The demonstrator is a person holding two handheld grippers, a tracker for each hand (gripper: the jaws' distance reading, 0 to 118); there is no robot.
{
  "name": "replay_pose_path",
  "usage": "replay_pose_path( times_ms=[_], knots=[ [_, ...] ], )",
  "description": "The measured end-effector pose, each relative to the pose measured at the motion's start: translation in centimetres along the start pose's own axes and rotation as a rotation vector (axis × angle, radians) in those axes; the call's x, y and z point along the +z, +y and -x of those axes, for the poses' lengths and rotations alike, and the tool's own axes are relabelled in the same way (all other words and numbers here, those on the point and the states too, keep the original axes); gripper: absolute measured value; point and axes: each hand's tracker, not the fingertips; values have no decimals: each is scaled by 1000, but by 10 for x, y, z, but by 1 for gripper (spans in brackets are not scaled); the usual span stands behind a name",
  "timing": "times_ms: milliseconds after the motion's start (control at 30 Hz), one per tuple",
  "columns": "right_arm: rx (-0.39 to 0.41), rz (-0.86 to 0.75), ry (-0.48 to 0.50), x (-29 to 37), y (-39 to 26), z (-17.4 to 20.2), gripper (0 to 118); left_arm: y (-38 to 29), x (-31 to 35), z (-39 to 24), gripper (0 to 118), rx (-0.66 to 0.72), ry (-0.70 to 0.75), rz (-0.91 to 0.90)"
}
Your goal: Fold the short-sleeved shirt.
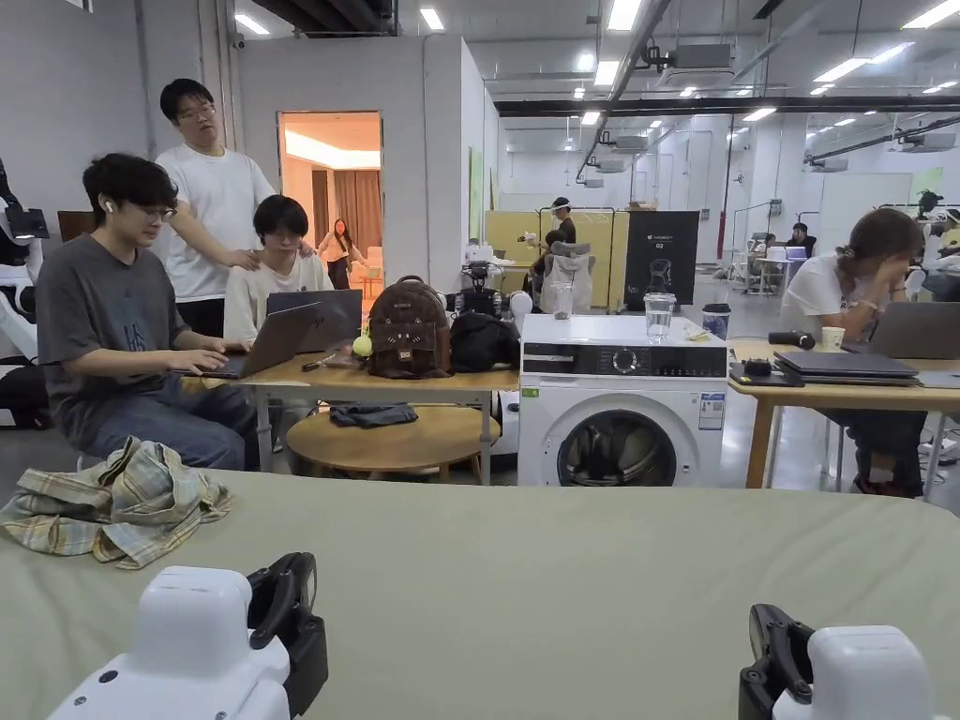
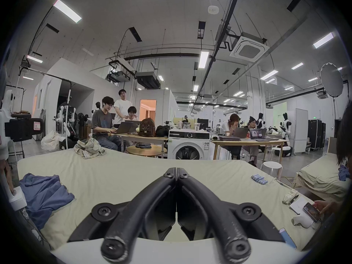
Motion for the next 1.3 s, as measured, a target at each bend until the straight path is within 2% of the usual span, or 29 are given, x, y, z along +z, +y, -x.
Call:
replay_pose_path(
  times_ms=[167,300,600,767,800,833,900,933,967,1033,1133,1233,1300],
  knots=[
    [-6,-1,9,-3,0,4,0,1,4,4,0,-8,6,3],
    [2,3,35,-11,-5,22,0,-3,19,19,0,-24,54,8],
    [-48,9,214,-30,-9,86,0,2,55,75,0,-61,215,61],
    [-58,34,295,-33,-12,111,0,0,71,106,0,-101,229,117],
    [-59,38,309,-32,-14,114,0,-4,72,115,4,-121,227,162],
    [-54,40,318,-30,-16,115,0,-8,70,125,16,-124,221,206],
    [-38,46,328,-27,-22,114,0,-22,61,150,52,-108,209,357],
    [-32,53,330,-26,-25,113,0,-32,53,163,51,-90,207,447],
    [-27,64,329,-25,-29,111,0,-48,43,177,55,-55,215,542],
    [-35,94,324,-26,-36,106,0,-83,27,201,58,15,227,678],
    [-49,151,310,-28,-43,96,0,-136,-2,229,58,87,221,785],
    [-6,175,274,-27,-48,82,0,-179,-38,252,58,184,238,896],
    [13,180,246,-26,-50,72,0,-199,-59,261,58,199,266,936]
  ],
)
